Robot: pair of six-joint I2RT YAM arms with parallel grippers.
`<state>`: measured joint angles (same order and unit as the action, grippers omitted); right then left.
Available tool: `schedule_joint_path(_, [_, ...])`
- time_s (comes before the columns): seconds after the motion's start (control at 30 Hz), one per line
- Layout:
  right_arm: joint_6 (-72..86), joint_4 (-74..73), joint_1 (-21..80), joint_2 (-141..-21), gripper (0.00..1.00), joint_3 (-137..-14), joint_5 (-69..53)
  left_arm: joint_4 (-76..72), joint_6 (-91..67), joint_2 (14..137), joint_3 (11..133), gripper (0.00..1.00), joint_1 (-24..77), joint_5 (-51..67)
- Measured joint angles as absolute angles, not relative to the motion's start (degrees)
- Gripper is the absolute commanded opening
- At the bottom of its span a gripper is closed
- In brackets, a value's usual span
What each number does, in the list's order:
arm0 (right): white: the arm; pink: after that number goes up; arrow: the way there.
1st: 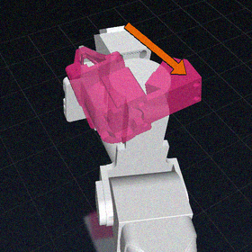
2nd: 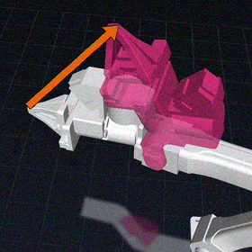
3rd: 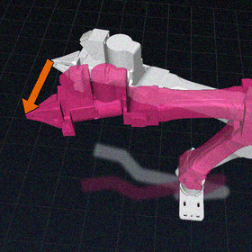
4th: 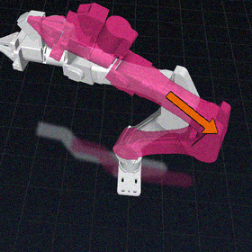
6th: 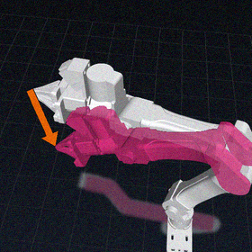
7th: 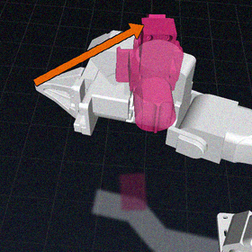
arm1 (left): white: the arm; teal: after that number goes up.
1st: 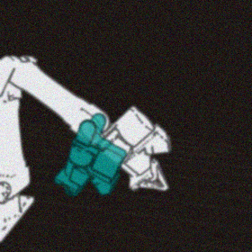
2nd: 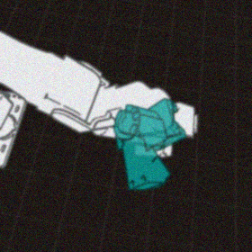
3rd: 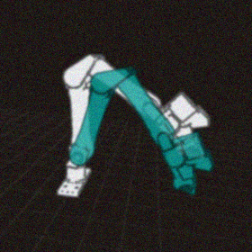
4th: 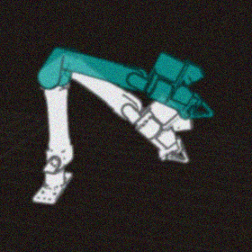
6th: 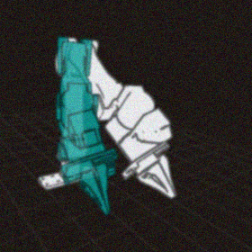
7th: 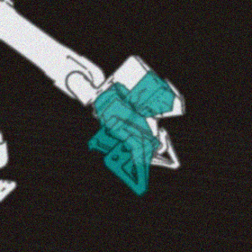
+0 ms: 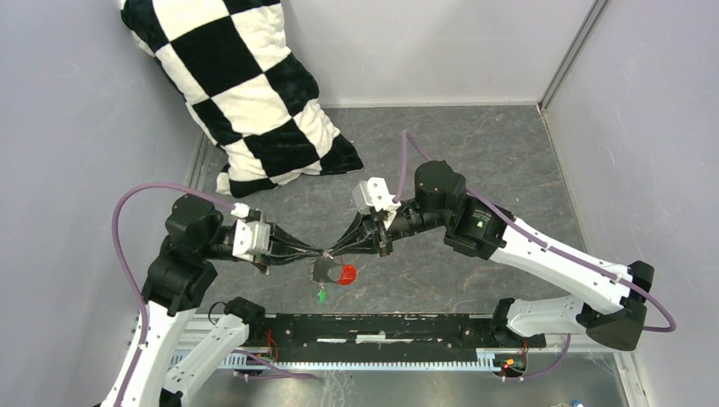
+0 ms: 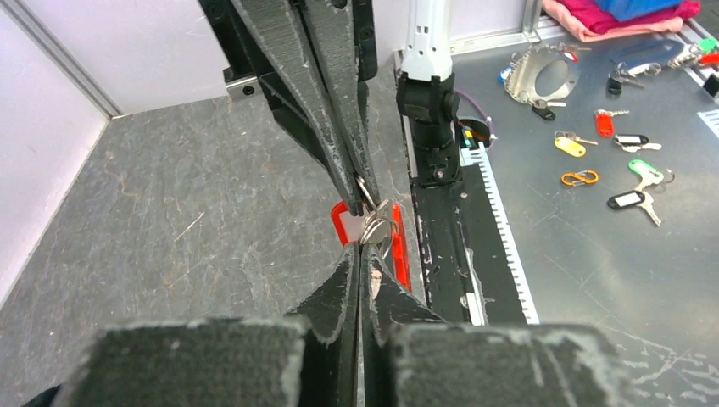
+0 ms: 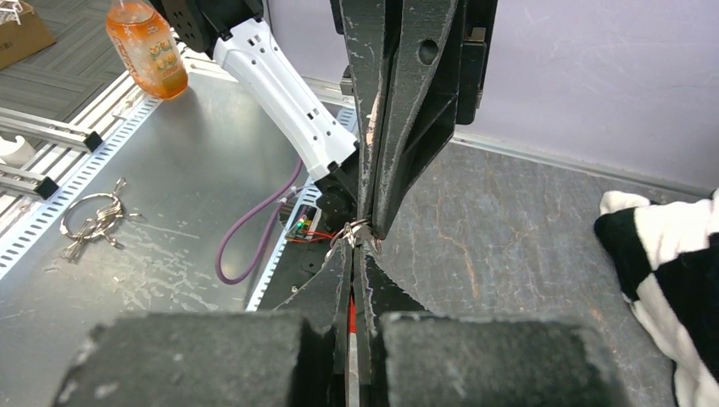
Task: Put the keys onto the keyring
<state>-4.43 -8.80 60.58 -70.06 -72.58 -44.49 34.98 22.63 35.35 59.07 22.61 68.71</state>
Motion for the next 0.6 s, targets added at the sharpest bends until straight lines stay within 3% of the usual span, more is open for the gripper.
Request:
schedule_joint_path(0.23, [-6.13,-7.66,60.20,-68.47,0.01,-72.44,-43.86,25.76,11.33,33.80,57.47,0.02,22.63,66.04])
schedule_joint_path(0.4, [-7.42,-6.85,60.20,-67.09,0.15,-71.59,-42.35,21.78,5.65,33.76,57.41,0.02,22.63,64.01])
schedule_joint_path(0.6, [-8.88,-7.01,59.92,-65.82,0.22,-70.59,-40.49,20.03,3.55,33.65,57.34,0.02,22.63,61.30])
